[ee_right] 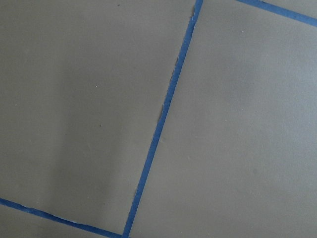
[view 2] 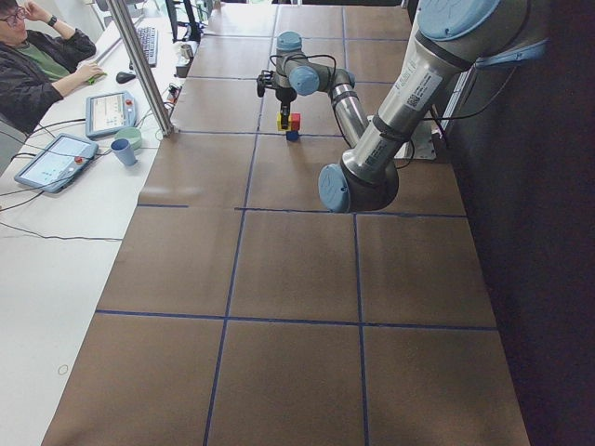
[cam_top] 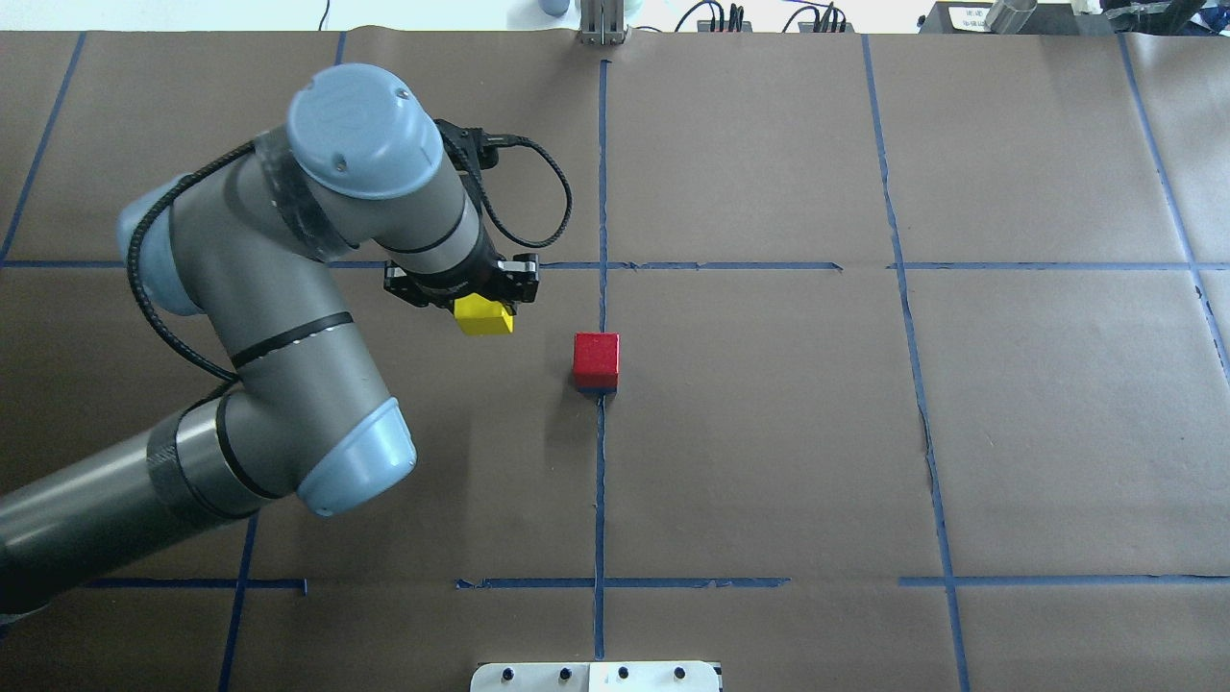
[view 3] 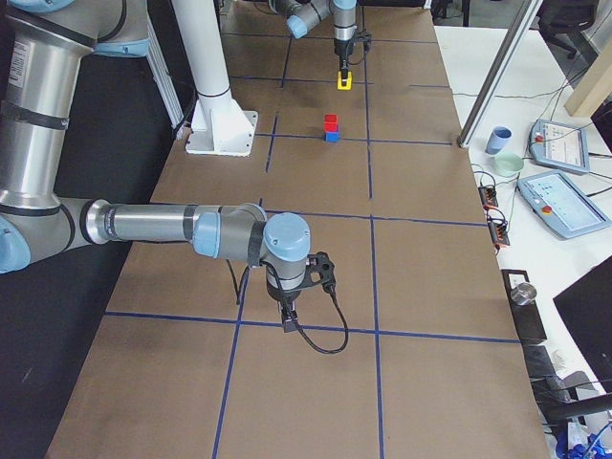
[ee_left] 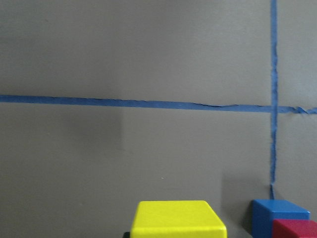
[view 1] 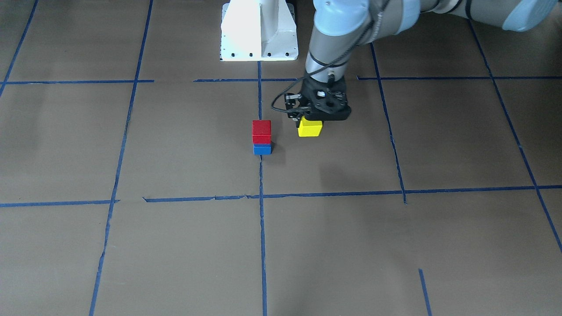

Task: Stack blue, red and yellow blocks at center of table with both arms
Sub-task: 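Carry the yellow cube onto the red cube and release it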

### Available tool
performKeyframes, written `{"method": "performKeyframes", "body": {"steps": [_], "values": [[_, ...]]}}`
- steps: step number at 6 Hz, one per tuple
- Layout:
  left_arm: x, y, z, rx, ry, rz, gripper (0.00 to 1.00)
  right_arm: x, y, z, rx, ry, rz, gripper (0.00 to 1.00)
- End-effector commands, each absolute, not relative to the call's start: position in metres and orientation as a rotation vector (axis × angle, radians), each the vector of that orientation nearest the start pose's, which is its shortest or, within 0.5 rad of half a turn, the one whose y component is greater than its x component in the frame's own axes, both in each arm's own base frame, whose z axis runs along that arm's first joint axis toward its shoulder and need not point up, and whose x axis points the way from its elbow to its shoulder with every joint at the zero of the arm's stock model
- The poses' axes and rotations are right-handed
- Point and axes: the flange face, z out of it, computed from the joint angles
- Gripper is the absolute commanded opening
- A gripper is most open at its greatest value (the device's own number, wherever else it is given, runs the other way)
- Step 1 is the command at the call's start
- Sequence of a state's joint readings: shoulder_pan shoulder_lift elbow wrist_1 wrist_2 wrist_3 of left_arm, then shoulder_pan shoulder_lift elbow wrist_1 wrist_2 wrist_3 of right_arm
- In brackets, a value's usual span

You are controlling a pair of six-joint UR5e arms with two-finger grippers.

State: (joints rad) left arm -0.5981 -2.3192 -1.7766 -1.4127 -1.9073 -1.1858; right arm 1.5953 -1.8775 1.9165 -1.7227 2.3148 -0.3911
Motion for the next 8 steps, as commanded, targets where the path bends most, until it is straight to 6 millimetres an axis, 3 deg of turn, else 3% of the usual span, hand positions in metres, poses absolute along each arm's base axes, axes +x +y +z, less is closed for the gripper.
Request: {"method": "performKeyframes", "body": {"steps": [1, 2, 3, 8], "values": [[0.538, -0.43, 0.111, 0.091, 0.823, -0.074, 0.06, 0.075, -0.353, 0.637, 0.048, -0.753, -0.307, 1.0], [0.562, -0.438, 0.094, 0.091, 0.806, -0.084, 0.06, 0.075, -0.353, 0.637, 0.048, -0.753, -0.307, 1.0], [0.569, -0.442, 0.091, 0.088, 0.798, -0.084, 0.06, 0.075, -0.353, 0.637, 0.048, -0.753, -0.307, 1.0], [0.571, -0.443, 0.099, 0.084, 0.791, -0.072, 0.1, 0.075, -0.352, 0.64, 0.042, -0.754, -0.306, 1.0]]}}
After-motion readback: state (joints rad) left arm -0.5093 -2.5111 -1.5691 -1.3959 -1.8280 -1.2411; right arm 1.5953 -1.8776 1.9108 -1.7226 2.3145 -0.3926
